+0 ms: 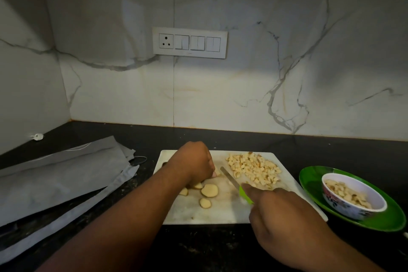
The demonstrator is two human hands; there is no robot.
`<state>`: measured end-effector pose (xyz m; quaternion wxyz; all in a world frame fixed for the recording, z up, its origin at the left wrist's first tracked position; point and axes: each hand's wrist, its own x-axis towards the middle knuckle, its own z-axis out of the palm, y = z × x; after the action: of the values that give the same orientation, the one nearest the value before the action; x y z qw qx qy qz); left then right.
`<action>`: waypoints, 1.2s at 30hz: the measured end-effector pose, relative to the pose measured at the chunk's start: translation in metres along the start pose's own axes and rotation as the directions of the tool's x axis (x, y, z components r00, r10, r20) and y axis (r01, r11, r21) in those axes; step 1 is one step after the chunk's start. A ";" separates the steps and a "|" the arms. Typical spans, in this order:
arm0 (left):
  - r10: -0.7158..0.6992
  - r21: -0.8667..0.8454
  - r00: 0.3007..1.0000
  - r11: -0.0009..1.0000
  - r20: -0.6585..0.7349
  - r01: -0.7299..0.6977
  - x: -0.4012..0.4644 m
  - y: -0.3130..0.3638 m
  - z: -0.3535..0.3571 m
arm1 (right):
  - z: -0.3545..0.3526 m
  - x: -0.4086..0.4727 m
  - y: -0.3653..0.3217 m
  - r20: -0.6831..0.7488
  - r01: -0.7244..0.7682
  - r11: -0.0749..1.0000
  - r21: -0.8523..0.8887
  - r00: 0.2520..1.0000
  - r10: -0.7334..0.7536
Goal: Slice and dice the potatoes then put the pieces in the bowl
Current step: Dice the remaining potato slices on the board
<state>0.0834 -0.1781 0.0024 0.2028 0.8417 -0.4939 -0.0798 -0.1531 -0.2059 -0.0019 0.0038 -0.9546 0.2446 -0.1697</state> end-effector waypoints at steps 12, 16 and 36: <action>-0.034 -0.020 0.998 0.999 -0.055 0.032 0.005 -0.006 0.003 | 0.018 0.021 -0.011 0.028 0.019 1.000 -0.013 0.999 -0.019; -0.035 -0.052 0.999 0.998 -0.036 0.033 0.005 -0.005 0.001 | 0.007 0.002 -0.008 0.037 0.067 0.998 0.004 0.997 -0.067; -0.119 -0.151 0.993 0.982 0.004 0.118 0.011 -0.020 -0.003 | 0.013 0.023 -0.012 0.018 0.053 0.997 0.059 0.998 -0.054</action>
<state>0.1057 -0.1779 -0.0028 0.2620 0.8522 -0.4349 -0.1265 -0.1239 -0.2071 -0.0058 0.0295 -0.9620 0.2138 -0.1675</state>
